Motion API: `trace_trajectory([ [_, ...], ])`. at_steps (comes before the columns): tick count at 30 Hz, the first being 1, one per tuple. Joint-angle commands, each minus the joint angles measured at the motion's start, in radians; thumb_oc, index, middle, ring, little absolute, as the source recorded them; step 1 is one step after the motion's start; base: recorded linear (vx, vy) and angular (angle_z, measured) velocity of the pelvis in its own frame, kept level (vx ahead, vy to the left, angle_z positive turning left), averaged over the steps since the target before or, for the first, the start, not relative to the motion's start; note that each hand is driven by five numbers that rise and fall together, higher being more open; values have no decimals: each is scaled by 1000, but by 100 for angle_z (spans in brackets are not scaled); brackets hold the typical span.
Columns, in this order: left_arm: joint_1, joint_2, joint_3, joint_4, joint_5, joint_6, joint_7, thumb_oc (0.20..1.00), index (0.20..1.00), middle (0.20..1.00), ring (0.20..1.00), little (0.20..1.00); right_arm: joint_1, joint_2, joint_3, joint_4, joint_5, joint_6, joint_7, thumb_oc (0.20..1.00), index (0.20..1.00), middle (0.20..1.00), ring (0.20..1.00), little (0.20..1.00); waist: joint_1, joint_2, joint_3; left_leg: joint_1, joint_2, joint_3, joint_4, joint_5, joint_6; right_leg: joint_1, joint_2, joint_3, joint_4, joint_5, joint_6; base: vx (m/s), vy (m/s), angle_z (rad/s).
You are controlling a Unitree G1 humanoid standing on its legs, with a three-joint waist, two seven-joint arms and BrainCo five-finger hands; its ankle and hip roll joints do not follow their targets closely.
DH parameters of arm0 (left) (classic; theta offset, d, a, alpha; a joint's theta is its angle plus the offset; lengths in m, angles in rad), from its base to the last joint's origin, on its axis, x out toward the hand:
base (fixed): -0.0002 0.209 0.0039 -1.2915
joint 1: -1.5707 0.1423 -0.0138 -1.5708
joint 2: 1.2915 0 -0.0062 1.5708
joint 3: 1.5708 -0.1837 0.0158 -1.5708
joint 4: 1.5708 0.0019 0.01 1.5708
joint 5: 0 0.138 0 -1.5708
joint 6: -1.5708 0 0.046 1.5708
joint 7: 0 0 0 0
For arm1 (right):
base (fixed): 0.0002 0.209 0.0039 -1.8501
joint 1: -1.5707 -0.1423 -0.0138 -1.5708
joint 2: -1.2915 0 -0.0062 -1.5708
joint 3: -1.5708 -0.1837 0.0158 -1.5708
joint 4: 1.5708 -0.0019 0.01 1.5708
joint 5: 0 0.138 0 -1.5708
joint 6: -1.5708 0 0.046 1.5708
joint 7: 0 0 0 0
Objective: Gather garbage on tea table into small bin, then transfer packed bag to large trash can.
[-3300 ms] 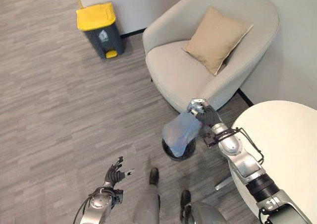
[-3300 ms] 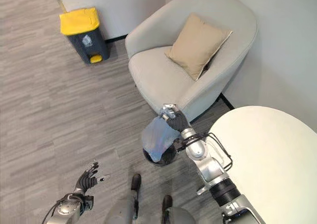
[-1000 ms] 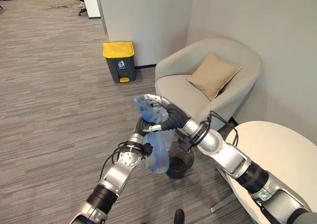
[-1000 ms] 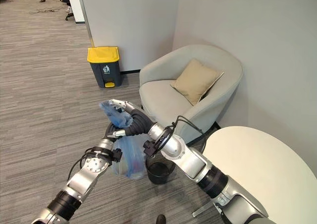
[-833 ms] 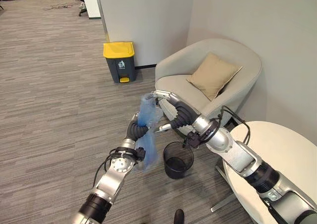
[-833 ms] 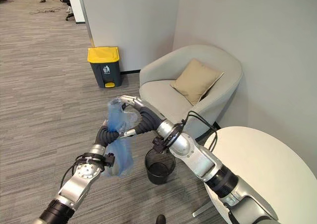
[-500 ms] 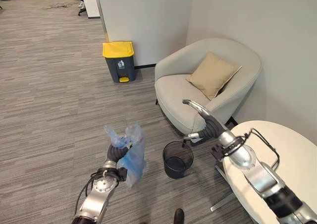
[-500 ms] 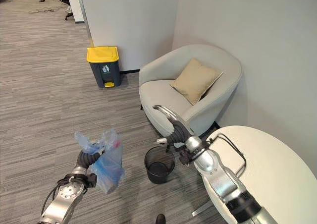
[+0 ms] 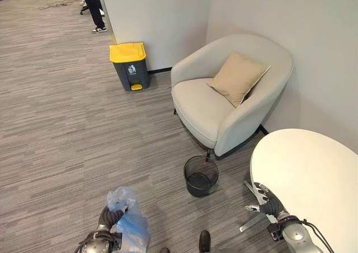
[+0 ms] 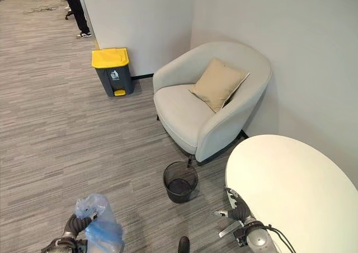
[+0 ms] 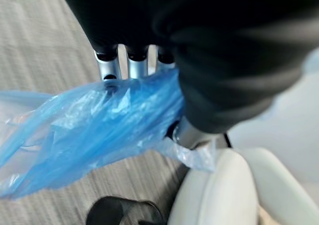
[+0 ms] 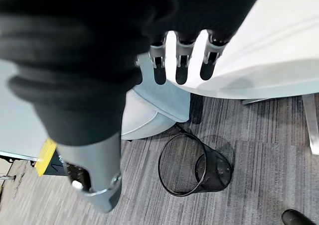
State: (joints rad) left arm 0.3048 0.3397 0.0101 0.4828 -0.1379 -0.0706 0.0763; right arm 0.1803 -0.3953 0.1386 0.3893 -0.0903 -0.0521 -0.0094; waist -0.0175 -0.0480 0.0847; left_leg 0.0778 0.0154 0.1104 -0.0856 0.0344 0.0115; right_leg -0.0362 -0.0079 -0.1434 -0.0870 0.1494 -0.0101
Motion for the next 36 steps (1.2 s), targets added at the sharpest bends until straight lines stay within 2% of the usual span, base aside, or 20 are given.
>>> trace_trajectory([
  [1,-45,37,41,5,-28,-35,-17,200,200,200,200,200,-65,-30,-5,-14,44,-33,-5,1000,1000,1000,1000,1000,12,-28,4,-44,-16,-51,92,-104,-32,88,-59,11,102,-227,102,-102,-41,15],
  [3,-57,44,37,12,-30,-37,-13,200,200,200,200,200,-81,-38,-6,-1,47,-38,-16,1000,1000,1000,1000,1000,24,-36,52,-114,-19,-59,163,-108,-42,64,-63,0,104,-223,97,-196,-47,15],
  [5,-66,47,34,12,-35,-39,-10,200,200,200,200,200,-87,-41,-8,7,49,-40,-23,1000,1000,1000,1000,1000,28,-39,65,-150,-19,-63,190,-108,-49,49,-65,-11,104,-220,94,-180,-37,30],
  [7,-92,53,25,8,-44,-45,-3,200,200,200,200,200,-95,-42,-17,26,62,-43,-46,1000,1000,1000,1000,1000,40,-47,93,-223,-16,-53,249,-103,-65,26,-79,-53,98,-210,92,-192,-24,60],
  [8,-119,58,10,3,-45,-49,6,200,200,200,200,200,-93,-38,-24,46,64,-41,-69,1000,1000,1000,1000,1000,36,-48,100,-254,11,15,274,-104,-66,11,-97,-108,93,-205,93,-108,21,81],
  [10,-127,58,4,-6,-43,-51,6,200,200,200,200,200,-92,-32,-22,49,63,-35,-75,1000,1000,1000,1000,1000,28,-46,99,-246,48,98,280,-122,-56,10,-108,-152,91,-204,98,-41,61,98],
  [12,-136,60,-4,-3,-38,-53,7,200,200,200,200,200,-101,-24,-16,67,61,-33,-86,1000,1000,1000,1000,1000,24,-46,99,-241,56,129,275,-126,-45,11,-117,-180,96,-201,105,48,106,116],
  [18,-158,88,-2,1,-13,-47,10,200,200,200,200,200,-141,22,0,78,64,-26,-95,1000,1000,1000,1000,1000,36,-58,103,-243,27,117,246,-145,-5,-22,-169,-184,205,-221,132,86,196,29],
  [19,-174,104,-3,-1,-11,-49,15,200,200,200,200,200,-142,33,0,71,69,-27,-98,1000,1000,1000,1000,1000,36,-62,112,-239,21,109,250,-154,1,-47,-180,-167,274,-226,137,96,102,7],
  [21,-189,113,-13,-10,-9,-51,20,200,200,200,200,200,-140,37,2,63,74,-27,-101,1000,1000,1000,1000,1000,24,-66,124,-223,2,81,244,-163,5,-85,-158,-109,316,-225,136,132,104,16],
  [25,-200,116,-17,-14,-16,-52,22,200,200,200,200,200,-152,33,4,67,89,-30,-105,1000,1000,1000,1000,1000,12,-57,139,-190,-18,55,229,-185,17,-150,-133,-74,316,-196,128,167,60,43],
  [27,-209,114,-22,-13,-17,-50,19,200,200,200,200,200,-158,28,-1,68,95,-27,-110,1000,1000,1000,1000,1000,-12,-46,158,-127,-41,20,205,-217,20,-244,-120,-46,283,-139,139,351,50,3],
  [30,-220,105,-31,-2,-13,-50,25,200,200,200,200,200,-160,24,4,70,93,-24,-115,1000,1000,1000,1000,1000,-24,-52,165,-92,-71,-5,218,-251,23,-298,-123,-57,223,-99,149,308,-2,39],
  [34,-220,95,-36,-2,0,-50,21,200,200,200,200,200,-143,20,-2,61,89,-21,-114,1000,1000,1000,1000,1000,-43,-52,162,-35,-88,-48,236,-303,11,-320,-127,-78,189,-75,160,327,-74,34],
  [35,-216,95,-35,-4,8,-50,17,200,200,200,200,200,-133,20,-5,59,91,-23,-111,1000,1000,1000,1000,1000,-49,-53,151,-15,-92,-56,231,-318,6,-312,-127,-70,184,-70,155,507,-191,67],
  [36,-201,89,-34,-8,7,-51,15,200,200,200,200,200,-122,15,-5,66,92,-26,-107,1000,1000,1000,1000,1000,-58,-45,128,9,-76,-66,252,-336,-15,-295,-124,-60,201,-75,139,486,-181,84],
])
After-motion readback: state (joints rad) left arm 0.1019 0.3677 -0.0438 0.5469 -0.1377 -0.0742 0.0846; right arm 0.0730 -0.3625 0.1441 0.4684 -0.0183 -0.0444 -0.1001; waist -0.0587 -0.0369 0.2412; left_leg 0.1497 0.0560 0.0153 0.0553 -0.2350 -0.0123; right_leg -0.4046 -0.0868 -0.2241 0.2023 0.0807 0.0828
